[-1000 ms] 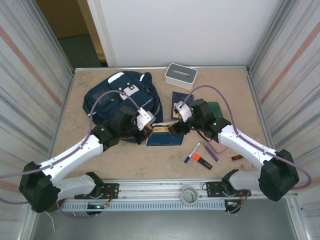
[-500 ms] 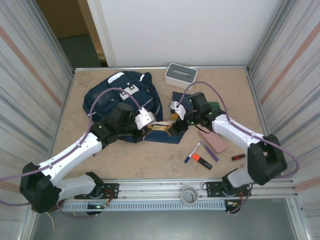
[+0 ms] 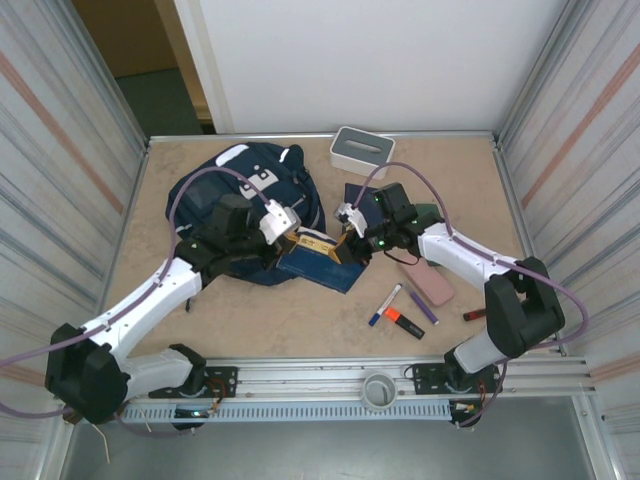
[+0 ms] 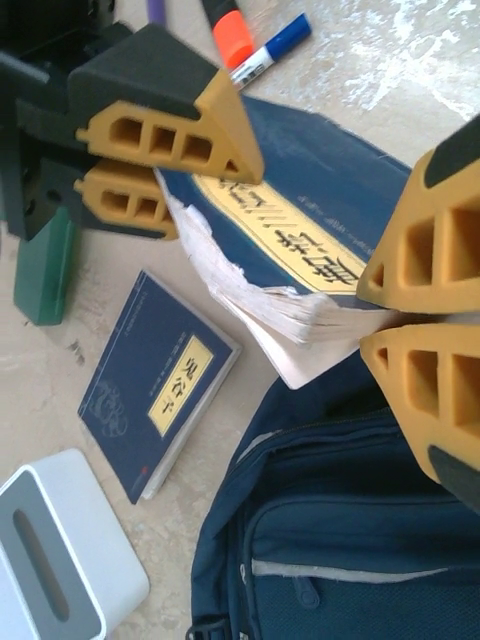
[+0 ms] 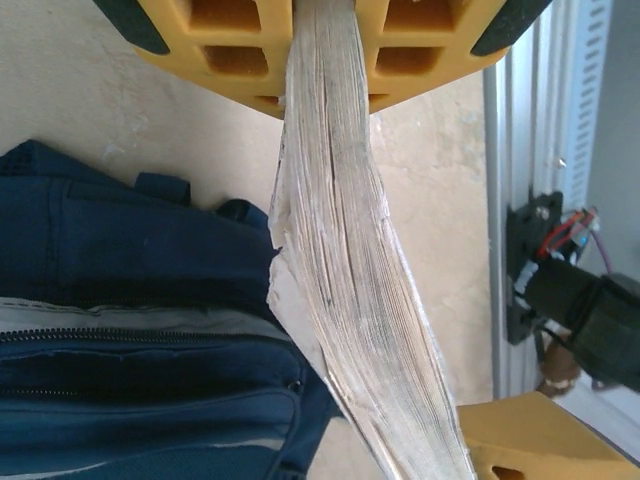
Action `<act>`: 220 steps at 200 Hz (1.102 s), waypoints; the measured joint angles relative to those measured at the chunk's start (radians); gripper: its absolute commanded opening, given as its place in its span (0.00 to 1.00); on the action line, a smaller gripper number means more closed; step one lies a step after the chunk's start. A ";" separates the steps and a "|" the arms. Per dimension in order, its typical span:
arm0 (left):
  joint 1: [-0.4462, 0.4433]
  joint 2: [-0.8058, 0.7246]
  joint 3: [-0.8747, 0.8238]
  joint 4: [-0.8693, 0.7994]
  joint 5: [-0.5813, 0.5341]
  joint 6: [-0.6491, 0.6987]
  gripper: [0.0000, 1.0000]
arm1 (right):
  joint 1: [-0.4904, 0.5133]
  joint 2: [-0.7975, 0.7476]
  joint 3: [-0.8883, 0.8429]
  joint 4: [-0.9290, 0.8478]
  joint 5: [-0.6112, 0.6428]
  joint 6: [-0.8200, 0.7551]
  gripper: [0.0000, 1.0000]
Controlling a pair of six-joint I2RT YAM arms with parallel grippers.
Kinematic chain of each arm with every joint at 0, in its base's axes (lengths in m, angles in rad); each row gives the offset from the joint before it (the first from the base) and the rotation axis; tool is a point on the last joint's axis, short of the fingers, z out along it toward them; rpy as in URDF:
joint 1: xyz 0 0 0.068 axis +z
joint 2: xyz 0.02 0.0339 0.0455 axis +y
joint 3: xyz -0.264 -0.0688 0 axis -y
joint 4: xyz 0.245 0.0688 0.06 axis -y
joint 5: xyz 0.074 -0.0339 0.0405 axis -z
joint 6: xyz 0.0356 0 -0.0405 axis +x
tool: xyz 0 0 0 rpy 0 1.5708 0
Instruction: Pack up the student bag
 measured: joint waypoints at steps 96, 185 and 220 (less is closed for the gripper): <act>0.116 0.282 0.102 -0.041 -0.215 -0.011 0.71 | -0.285 -0.326 -0.168 0.031 0.106 0.421 0.00; 0.104 0.568 0.287 -0.138 -0.280 0.003 0.44 | -0.293 -0.300 -0.168 0.040 0.115 0.492 0.00; 0.103 0.578 0.308 -0.156 -0.286 -0.004 0.12 | -0.291 -0.295 -0.168 0.040 0.140 0.534 0.00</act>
